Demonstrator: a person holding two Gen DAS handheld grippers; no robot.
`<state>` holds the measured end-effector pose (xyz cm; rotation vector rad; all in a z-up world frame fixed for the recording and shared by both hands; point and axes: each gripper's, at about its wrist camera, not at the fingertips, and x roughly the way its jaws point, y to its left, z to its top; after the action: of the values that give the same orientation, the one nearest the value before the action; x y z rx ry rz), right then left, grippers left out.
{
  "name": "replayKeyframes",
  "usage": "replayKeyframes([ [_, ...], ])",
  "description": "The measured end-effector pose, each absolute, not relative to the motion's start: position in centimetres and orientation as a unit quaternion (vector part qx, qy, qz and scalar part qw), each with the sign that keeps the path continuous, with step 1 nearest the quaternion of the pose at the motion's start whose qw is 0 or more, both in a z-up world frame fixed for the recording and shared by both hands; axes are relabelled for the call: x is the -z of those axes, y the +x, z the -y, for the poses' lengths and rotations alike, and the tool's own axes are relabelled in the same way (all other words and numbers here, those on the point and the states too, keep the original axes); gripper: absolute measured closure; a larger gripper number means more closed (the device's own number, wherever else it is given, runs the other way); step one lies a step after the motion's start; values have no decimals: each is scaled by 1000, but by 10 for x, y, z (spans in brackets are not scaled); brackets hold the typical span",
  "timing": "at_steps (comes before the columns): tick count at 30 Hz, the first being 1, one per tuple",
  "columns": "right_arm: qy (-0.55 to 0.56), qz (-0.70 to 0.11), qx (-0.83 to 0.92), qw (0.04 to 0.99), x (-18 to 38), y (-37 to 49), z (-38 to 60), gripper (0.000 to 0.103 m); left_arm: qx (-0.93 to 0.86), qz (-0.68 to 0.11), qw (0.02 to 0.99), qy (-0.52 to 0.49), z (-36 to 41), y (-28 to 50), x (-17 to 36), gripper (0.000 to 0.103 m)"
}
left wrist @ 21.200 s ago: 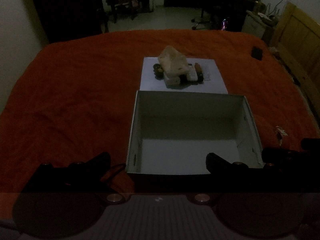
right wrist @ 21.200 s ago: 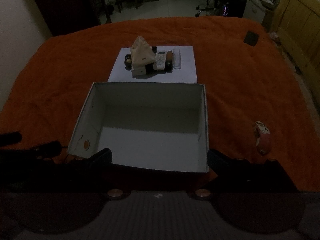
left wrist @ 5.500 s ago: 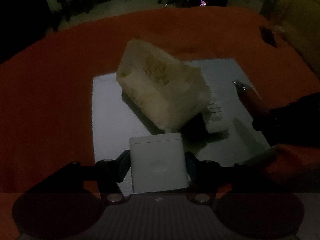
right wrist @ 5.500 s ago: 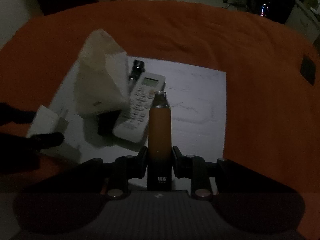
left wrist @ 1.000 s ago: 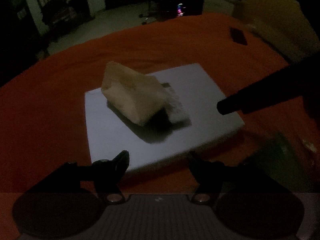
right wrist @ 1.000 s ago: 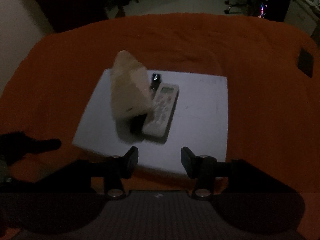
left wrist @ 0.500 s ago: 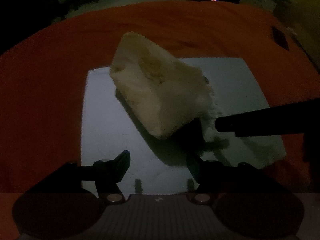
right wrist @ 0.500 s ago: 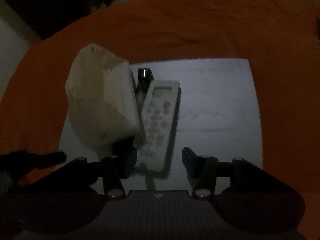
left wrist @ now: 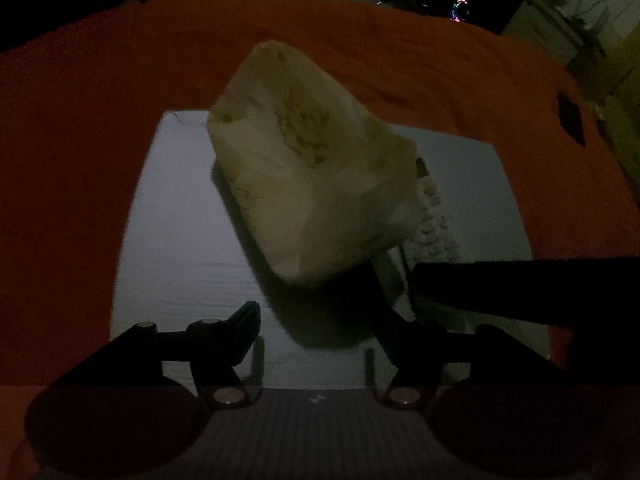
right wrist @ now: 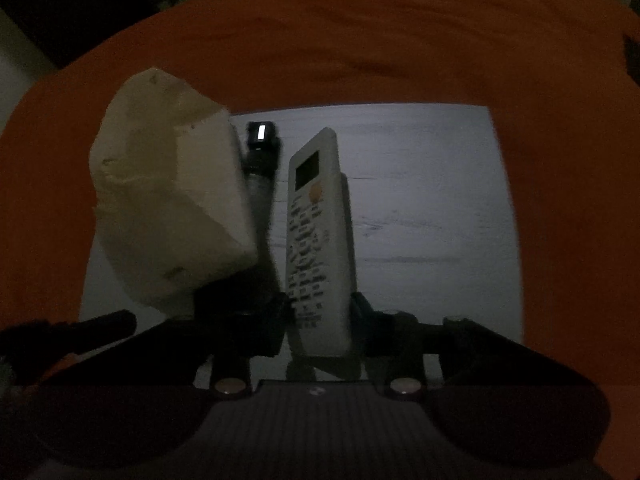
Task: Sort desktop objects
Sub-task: 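Lower the right tool onto the white remote and close on it, then lift the remote with the right tool and carry it toward the box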
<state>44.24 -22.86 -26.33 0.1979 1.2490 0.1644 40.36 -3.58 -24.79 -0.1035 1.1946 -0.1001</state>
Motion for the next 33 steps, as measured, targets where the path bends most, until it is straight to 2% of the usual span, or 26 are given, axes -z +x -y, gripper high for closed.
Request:
replayKeyframes([
  [12,105,-595,-84,793,258,410,281,68,16,-568,820,-64,58,419,266,45],
  [18,116,-591,-77,795,254,410,284,61,8,-561,825,-67,62,427,269,44],
  [20,117,-590,-72,796,253,408,285,54,6,-560,826,-63,61,426,269,54],
  [22,119,-590,-62,796,252,408,288,47,21,-560,827,-53,60,424,268,73],
  [24,121,-590,-60,796,251,409,283,43,36,-562,824,-57,55,420,266,81],
  [33,91,-586,-60,803,247,420,275,39,61,-591,804,-29,28,394,259,81],
])
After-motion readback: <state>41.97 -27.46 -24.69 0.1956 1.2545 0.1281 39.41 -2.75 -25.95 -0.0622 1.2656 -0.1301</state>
